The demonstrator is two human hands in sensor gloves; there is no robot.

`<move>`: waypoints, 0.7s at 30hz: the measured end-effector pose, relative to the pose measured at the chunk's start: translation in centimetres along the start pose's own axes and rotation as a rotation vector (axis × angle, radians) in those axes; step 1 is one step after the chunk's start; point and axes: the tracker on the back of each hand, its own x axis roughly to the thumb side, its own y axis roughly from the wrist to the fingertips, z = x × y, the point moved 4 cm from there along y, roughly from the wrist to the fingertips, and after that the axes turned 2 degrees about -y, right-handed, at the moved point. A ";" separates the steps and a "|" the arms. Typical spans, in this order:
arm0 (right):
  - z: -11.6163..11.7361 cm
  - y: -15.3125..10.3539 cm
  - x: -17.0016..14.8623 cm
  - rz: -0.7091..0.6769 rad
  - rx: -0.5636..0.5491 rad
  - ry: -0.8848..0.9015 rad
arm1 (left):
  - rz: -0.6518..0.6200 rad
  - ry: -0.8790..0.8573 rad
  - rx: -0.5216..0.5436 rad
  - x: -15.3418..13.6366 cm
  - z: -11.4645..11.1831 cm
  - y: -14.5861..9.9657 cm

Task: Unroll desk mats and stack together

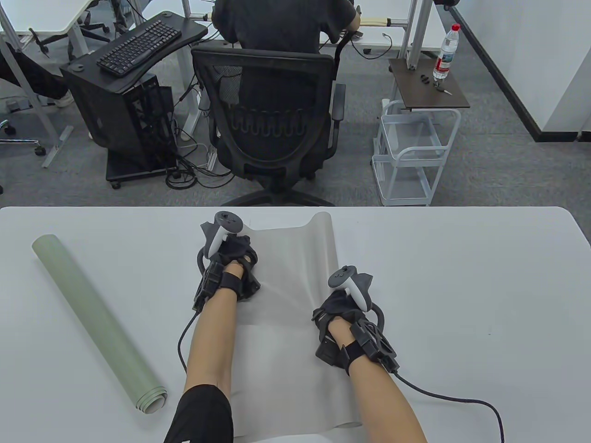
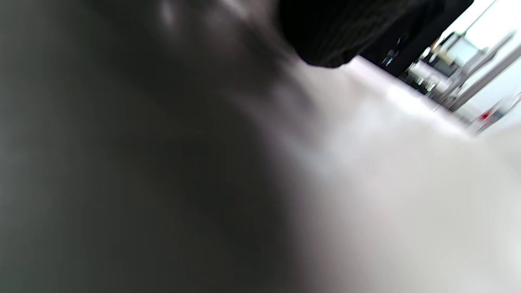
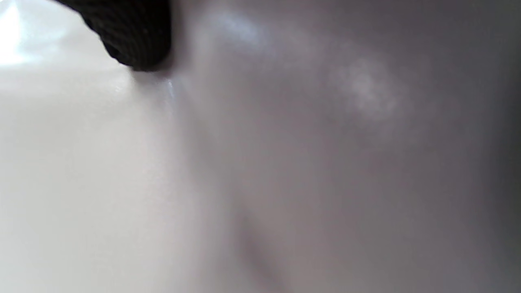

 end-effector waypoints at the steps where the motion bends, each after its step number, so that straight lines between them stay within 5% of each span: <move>1: 0.0 0.0 0.0 0.006 -0.002 -0.001 | 0.018 0.098 0.004 0.2 -0.6 0.0; 4: 0.0 0.0 0.2 0.026 -0.016 -0.024 | 0.094 0.145 0.047 0.1 -0.9 -1.2; 8: 0.1 -0.2 0.5 0.055 -0.036 -0.059 | 0.037 0.200 0.069 0.1 -0.8 -5.0; 13: 0.2 -0.3 0.7 0.074 -0.053 -0.076 | -0.160 0.087 -0.031 -0.1 -3.0 -14.1; 16: 0.5 -0.5 1.1 0.087 -0.051 -0.064 | -0.203 0.188 -0.122 -1.0 -5.1 -18.2; 21: 1.3 -0.9 2.2 0.091 -0.056 -0.068 | -0.175 0.266 -0.167 -3.5 -7.1 -20.2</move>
